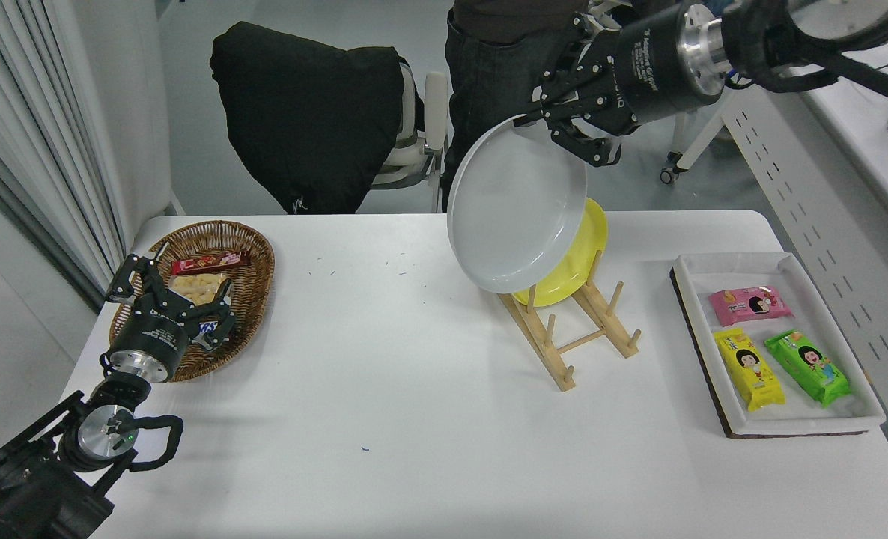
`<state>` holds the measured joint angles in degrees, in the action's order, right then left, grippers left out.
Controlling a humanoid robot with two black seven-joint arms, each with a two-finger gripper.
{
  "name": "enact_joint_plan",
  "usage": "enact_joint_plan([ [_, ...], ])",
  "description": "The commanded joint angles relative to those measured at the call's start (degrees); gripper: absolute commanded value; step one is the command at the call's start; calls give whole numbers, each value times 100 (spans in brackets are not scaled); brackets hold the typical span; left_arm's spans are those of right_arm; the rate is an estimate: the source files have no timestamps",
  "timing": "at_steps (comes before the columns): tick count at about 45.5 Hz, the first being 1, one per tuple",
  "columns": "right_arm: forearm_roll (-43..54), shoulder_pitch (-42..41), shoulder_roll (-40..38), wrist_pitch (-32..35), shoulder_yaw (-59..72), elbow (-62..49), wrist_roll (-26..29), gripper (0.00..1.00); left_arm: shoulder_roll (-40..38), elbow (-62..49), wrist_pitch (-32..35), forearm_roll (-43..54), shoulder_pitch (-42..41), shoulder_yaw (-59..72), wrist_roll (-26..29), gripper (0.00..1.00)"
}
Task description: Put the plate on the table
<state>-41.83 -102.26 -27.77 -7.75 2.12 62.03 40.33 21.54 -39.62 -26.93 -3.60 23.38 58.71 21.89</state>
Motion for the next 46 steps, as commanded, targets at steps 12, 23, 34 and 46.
enact_joint_plan([
  [12, -651, 321, 1063, -570, 113, -455, -8, 0, 0, -2, -5, 0, 0, 0, 0, 98],
  [23, -642, 505, 1326, -605, 210, -482, -52, 0, 0, -2, -5, 0, 0, 0, 0, 98],
  [34, -677, 769, 1616, -885, 79, -526, -552, 0, 0, -2, 4, 0, 0, 0, 0, 98],
  [46, -686, 1112, 1924, -1308, -229, -526, -1177, 0, 0, -2, 4, 0, 0, 0, 0, 98],
])
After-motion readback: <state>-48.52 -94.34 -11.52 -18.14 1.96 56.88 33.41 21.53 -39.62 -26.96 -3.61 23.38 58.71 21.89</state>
